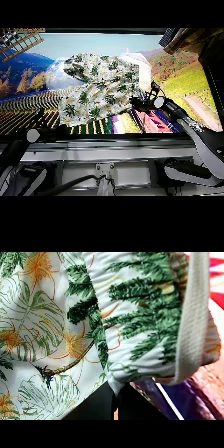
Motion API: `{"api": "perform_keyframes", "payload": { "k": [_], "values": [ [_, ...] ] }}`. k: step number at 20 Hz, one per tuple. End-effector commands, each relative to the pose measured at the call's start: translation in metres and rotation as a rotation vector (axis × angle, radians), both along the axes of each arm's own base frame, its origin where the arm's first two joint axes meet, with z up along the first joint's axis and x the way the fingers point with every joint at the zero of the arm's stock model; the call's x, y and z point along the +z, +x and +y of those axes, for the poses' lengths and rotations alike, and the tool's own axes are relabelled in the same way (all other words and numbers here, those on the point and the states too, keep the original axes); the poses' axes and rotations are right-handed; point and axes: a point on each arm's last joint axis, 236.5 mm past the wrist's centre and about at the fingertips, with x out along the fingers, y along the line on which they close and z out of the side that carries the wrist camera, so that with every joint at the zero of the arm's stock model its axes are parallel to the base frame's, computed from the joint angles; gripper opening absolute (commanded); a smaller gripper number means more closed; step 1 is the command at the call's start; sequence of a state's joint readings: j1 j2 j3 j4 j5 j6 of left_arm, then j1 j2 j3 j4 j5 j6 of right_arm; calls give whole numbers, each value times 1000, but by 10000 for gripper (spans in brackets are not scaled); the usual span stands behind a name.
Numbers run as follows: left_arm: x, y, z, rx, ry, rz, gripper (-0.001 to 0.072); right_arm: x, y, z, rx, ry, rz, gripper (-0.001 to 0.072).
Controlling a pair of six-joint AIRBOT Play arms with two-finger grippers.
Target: Fold the clothes and pants, and hang the long-sleeved shirts on hangers.
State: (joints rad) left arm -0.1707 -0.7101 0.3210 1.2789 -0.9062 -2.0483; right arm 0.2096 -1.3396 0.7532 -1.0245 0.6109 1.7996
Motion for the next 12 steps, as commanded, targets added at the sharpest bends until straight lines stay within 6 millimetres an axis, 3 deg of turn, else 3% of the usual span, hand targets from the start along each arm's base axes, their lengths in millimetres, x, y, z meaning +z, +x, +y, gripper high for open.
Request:
{"api": "perform_keyframes", "payload": {
  "k": [1, 2, 3, 6, 8, 12],
  "values": [
    [0, 19, -2, 126, -57, -56, 420, 1, 0, 1, 10, -3, -5, 18],
    [-2, 21, 0, 160, -69, -56, 575, 1, 0, 0, 11, -4, -6, 18],
    [-3, 23, 2, 198, -88, -56, 606, 1, 0, 1, 10, -3, -6, 18],
    [-5, 27, 14, 280, -107, -56, 595, 1, 0, 0, 13, -5, -8, 18],
    [-3, 30, 15, 286, -118, -67, 500, 1, 1, 0, 11, -5, -11, 18],
    [3, 41, 8, 294, -160, -108, 500, 2, 4, 0, 4, -5, -22, 18]
  ]
}}
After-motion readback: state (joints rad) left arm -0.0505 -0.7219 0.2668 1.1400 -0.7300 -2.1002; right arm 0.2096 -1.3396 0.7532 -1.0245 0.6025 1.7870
